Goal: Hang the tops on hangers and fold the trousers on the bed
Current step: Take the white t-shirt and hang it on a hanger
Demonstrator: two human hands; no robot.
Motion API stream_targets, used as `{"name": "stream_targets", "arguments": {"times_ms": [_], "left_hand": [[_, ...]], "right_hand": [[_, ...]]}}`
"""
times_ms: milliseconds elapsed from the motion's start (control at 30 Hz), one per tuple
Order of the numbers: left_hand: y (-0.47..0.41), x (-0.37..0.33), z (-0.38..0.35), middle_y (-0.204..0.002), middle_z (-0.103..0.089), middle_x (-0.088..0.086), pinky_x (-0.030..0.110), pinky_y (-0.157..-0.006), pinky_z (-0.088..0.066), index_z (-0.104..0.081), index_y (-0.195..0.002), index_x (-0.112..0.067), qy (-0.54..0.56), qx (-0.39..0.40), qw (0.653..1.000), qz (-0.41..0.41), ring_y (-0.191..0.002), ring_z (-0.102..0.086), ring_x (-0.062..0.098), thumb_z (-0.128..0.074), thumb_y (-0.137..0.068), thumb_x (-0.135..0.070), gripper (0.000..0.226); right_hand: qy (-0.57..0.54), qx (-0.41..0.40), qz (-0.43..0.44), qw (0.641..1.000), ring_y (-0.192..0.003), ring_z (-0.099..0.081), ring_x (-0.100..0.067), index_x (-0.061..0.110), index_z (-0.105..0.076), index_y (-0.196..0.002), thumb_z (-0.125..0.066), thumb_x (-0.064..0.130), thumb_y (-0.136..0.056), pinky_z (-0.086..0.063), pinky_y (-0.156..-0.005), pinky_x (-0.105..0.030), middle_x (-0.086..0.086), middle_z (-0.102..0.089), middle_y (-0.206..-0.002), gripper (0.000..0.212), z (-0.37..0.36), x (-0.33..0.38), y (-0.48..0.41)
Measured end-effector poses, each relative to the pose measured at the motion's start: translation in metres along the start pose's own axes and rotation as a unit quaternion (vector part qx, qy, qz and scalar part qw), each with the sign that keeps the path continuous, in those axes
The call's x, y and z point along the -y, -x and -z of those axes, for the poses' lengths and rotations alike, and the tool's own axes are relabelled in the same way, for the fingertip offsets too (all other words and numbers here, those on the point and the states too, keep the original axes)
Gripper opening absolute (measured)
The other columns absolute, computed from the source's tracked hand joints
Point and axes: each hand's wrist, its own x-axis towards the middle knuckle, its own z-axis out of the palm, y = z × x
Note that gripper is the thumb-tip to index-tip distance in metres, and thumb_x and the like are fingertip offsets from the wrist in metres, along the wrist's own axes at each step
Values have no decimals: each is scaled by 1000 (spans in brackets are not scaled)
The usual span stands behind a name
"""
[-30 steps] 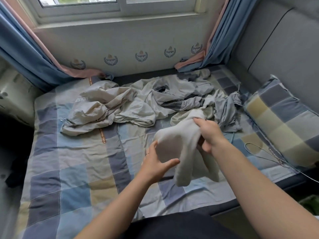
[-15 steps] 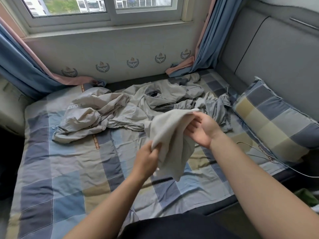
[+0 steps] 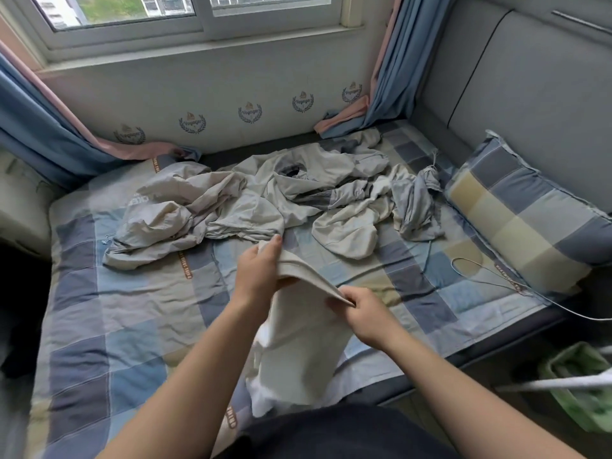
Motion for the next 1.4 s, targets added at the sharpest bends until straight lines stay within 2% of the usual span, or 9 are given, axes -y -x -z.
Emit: {"name": "stream_targets", "arguments": {"times_ms": [167,367,467,600,733,833,1067,1267,1400], "left_hand": [[-10,-7,25,-61,-51,-3,24,-48,-50,-57,-69,-18,-77,-65,994,-32,-54,-54,8,-75,-88,-46,38],[-13,-9,39,-61,-48,-1,26,-45,-47,-51,-79,-14,-96,-78,992,-23,-47,-46,12,-78,-81,-52,46],[-15,-14,39,-78,-56,6,25,-44,-48,-59,-103,-7,-35,-99,994,-14,-57,-51,15,-78,-81,-50,52],[-19,-25,44,-70,-59,6,25,-42,-46,-60,-98,-6,-88,-86,992,-38,-46,-52,14,-73,-76,-64,63],[-11,-22,39,-66,-68,1,28,-55,-52,-58,-97,-13,-128,-38,985,-112,-57,-66,12,-73,-89,-43,35],[6,-12,22,-81,-72,4,28,-63,-53,-65,-96,-15,-199,89,968,-124,-68,-69,13,-75,-89,-30,19],[47,27,-24,-118,-71,-1,38,-93,-58,-60,-127,-25,-195,294,931,-89,-109,-69,17,-85,-75,-37,59],[28,42,-15,-120,-60,3,42,-101,-43,-63,-116,-25,-343,6,918,-200,-123,-51,23,-56,-100,-26,17],[21,33,15,-156,-33,7,49,-115,-32,-52,-145,-34,-395,-103,878,-248,-140,-38,30,-43,-104,-42,43]], "right_hand": [[53,-18,82,995,-59,-39,-3,12,-55,-65,-57,31,-101,-30,-56,-31,13,-44,-58,40,24,7,-4],[145,-64,140,977,-59,-43,-8,32,-62,-66,-58,32,-101,-35,-58,-37,16,-51,-54,35,53,45,-7],[235,-70,134,960,-67,-45,-19,23,-53,-65,-53,39,-102,-37,-62,-38,10,-47,-56,40,62,66,-12],[284,-45,128,949,-61,-42,-19,16,-47,-61,-56,39,-101,-32,-60,-35,7,-42,-55,47,77,84,-19],[191,-57,75,977,-45,-32,-10,16,-35,-56,-54,26,-102,-27,-51,-33,5,-36,-49,52,80,92,-24],[74,-73,29,994,-39,-35,-15,13,-40,-64,-53,21,-103,-28,-41,-26,-2,-35,-50,42,76,99,-24],[-239,-75,-49,967,-47,-64,-17,11,-56,-78,-52,13,-100,-48,-42,-25,-7,-60,-58,22,66,131,-24],[-385,-86,-44,918,-60,-74,-19,14,-57,-92,-49,14,-100,-49,-42,-22,-4,-73,-67,11,65,143,-24],[-445,-79,-68,889,-68,-76,-20,15,-57,-91,-45,14,-101,-51,-45,-21,-12,-76,-80,15,66,141,-21]]}}
